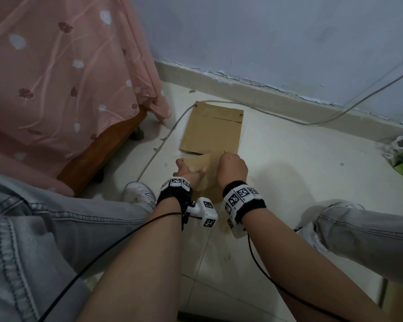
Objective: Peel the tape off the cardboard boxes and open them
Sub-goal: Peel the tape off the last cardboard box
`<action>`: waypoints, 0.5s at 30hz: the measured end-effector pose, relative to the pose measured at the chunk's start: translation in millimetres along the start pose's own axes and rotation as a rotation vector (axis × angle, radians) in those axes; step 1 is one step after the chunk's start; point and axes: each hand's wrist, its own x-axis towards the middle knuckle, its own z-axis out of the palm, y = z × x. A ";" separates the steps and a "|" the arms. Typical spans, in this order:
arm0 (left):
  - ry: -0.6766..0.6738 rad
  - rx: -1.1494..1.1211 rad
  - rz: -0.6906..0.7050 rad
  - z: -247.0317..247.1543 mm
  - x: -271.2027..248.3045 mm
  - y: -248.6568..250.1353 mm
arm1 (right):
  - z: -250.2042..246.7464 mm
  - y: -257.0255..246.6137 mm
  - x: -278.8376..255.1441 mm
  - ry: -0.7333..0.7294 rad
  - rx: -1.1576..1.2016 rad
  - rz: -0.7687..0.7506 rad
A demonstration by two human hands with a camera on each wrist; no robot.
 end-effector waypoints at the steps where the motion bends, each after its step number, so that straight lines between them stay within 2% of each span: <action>1: 0.000 0.002 -0.001 0.7 0.5 0.5 | -0.4 0.4 0.2 -0.025 0.007 0.002; 4: -0.002 0.030 -0.009 -0.6 -1.5 2.7 | -3.8 4.6 4.9 -0.078 0.070 0.044; 6: -0.001 0.040 -0.011 -1.7 -1.0 3.8 | -11.2 11.7 10.5 -0.115 0.159 0.135; 10: -0.013 0.048 -0.011 -2.8 -1.2 6.4 | -17.6 35.0 27.1 -0.206 0.494 0.307; 15: -0.025 0.070 -0.001 -3.7 -2.2 6.9 | 2.2 68.2 53.3 -0.248 0.795 0.420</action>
